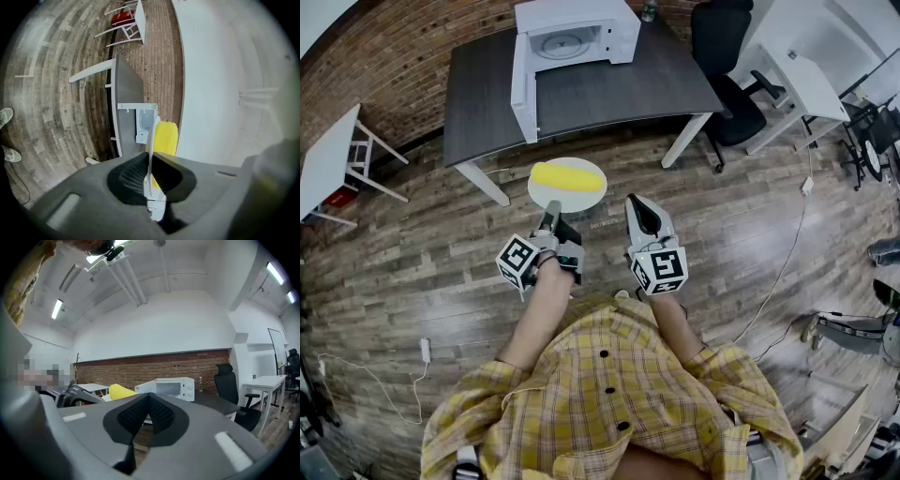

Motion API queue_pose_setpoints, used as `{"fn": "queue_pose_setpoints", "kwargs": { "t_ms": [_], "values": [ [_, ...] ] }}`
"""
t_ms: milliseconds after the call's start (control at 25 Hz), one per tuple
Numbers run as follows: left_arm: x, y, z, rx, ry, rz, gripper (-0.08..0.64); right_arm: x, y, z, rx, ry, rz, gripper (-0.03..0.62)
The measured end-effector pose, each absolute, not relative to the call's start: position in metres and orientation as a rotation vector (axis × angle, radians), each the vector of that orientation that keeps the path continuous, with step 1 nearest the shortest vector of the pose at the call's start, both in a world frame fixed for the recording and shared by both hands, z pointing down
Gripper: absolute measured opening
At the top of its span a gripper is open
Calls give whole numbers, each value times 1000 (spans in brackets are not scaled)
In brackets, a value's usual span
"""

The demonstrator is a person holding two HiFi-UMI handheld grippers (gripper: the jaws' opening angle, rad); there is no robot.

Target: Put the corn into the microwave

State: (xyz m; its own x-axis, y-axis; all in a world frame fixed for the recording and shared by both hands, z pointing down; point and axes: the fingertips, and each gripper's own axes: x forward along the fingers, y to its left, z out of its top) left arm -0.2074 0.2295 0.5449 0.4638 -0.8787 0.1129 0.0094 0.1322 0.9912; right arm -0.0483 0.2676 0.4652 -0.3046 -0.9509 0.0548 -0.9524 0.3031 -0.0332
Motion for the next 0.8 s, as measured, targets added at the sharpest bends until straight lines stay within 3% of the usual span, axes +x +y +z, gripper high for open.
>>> {"fn": "queue_pose_setpoints", "kwargs": {
  "t_ms": [800],
  "values": [
    [-174, 256, 547, 1243, -896, -819, 23, -10, 288, 468, 1798, -2570, 140, 0]
  ]
}}
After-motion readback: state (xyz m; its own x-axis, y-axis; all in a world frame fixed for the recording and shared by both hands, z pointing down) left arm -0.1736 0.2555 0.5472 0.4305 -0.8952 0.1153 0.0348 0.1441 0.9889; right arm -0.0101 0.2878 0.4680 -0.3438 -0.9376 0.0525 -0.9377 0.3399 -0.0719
